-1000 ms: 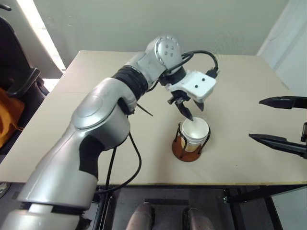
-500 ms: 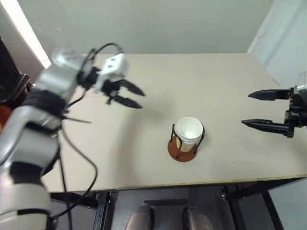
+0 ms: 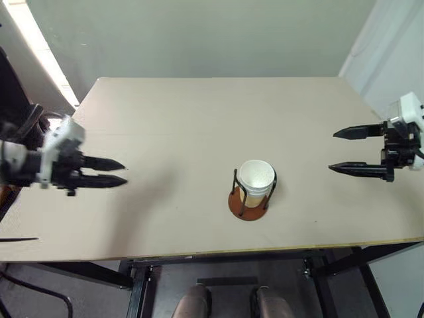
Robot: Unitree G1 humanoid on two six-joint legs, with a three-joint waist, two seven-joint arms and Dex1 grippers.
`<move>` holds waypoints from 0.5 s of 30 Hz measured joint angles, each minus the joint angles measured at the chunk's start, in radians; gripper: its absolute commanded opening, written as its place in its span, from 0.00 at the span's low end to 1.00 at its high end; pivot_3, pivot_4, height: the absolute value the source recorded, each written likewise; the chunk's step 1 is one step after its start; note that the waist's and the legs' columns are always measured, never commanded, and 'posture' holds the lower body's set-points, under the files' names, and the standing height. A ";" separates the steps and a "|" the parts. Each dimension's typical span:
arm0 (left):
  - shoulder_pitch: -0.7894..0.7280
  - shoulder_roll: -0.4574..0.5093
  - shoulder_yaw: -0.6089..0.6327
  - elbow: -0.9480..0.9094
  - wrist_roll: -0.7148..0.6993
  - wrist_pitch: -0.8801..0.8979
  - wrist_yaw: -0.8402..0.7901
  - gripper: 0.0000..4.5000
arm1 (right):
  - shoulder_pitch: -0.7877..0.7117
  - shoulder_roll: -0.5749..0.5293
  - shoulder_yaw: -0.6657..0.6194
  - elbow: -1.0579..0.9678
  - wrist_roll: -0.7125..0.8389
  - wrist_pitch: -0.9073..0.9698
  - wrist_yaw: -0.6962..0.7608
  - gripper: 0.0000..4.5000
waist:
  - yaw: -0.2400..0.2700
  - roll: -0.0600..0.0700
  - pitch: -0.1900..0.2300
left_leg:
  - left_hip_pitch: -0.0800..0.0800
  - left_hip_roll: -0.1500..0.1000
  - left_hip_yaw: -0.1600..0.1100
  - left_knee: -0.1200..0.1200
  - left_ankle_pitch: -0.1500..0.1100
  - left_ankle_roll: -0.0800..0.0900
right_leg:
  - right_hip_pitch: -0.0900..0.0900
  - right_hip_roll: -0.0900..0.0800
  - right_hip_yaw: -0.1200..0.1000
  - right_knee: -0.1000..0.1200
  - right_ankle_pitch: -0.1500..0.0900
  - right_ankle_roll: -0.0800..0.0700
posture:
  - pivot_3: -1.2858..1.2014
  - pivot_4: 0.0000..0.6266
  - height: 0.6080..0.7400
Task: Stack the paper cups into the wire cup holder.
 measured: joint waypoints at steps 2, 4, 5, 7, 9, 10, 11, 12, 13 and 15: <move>0.025 0.017 0.061 0.000 0.002 0.006 -0.001 0.52 | -0.002 -0.008 0.000 0.032 -0.007 -0.007 0.024 1.00 | -0.004 0.000 0.000 | 0.004 0.000 0.000 -0.008 0.004 -0.004 | 0.000 0.000 0.001 0.000 0.001 -0.003 | 0.52 0.24 1.00; 0.066 0.024 0.121 0.002 0.009 0.015 -0.002 0.52 | -0.002 -0.018 -0.006 0.052 -0.013 -0.010 0.036 1.00 | -0.010 0.000 0.000 | 0.006 0.001 0.000 -0.012 0.006 -0.006 | -0.001 0.000 0.001 0.001 0.001 -0.003 | 0.52 0.24 1.00; 0.088 0.025 0.147 0.003 0.017 0.019 -0.001 0.52 | -0.002 -0.021 -0.009 0.058 -0.014 -0.010 0.039 1.00 | -0.012 0.000 0.000 | 0.006 0.001 0.000 -0.013 0.006 -0.007 | -0.002 0.001 0.001 0.001 0.001 -0.004 | 0.52 0.24 1.00; 0.145 0.024 0.205 -0.001 0.023 0.032 0.001 0.52 | 0.006 -0.024 -0.015 0.061 -0.017 -0.010 0.040 1.00 | -0.014 0.000 0.000 | 0.006 0.003 -0.001 -0.014 0.006 -0.008 | -0.003 0.002 0.001 0.002 0.000 -0.006 | 0.52 0.24 1.00; 0.190 0.016 0.250 -0.013 0.023 0.049 0.006 0.52 | 0.018 -0.024 -0.021 0.059 -0.020 -0.008 0.039 1.00 | -0.016 0.000 0.000 | 0.005 0.004 -0.001 -0.014 0.005 -0.009 | -0.004 0.003 0.000 0.002 -0.001 -0.007 | 0.52 0.24 1.00; 0.204 0.009 0.268 -0.025 0.023 0.059 0.010 0.52 | 0.024 -0.024 -0.024 0.055 -0.020 -0.004 0.038 1.00 | -0.016 0.000 0.000 | 0.005 0.004 -0.001 -0.014 0.005 -0.010 | -0.005 0.003 0.000 0.002 -0.001 -0.008 | 0.52 0.24 1.00; 0.214 0.002 0.281 -0.041 0.022 0.065 0.014 0.52 | 0.028 -0.024 -0.025 0.050 -0.020 0.000 0.038 1.00 | -0.016 0.000 0.000 | 0.005 0.004 -0.001 -0.014 0.005 -0.010 | -0.005 0.003 0.000 0.002 -0.001 -0.008 | 0.52 0.24 1.00; 0.222 -0.005 0.290 -0.056 0.022 0.073 0.021 0.52 | 0.031 -0.024 -0.028 0.045 -0.020 0.004 0.037 1.00 | -0.016 0.000 0.000 | 0.005 0.003 -0.001 -0.014 0.004 -0.010 | -0.005 0.003 0.000 0.002 -0.001 -0.008 | 0.52 0.24 1.00; 0.225 -0.013 0.297 -0.069 0.022 0.080 0.024 0.52 | 0.033 -0.024 -0.031 0.041 -0.020 0.008 0.037 1.00 | -0.016 0.000 0.000 | 0.005 0.003 -0.001 -0.014 0.004 -0.010 | -0.004 0.003 0.000 0.001 -0.001 -0.008 | 0.52 0.24 1.00; 0.225 -0.021 0.298 -0.081 0.022 0.089 0.027 0.52 | 0.035 -0.024 -0.042 0.039 -0.020 0.011 0.036 1.00 | -0.015 0.000 0.000 | 0.004 0.003 -0.001 -0.014 0.003 -0.010 | -0.005 0.003 0.000 0.001 -0.001 -0.008 | 0.52 0.24 1.00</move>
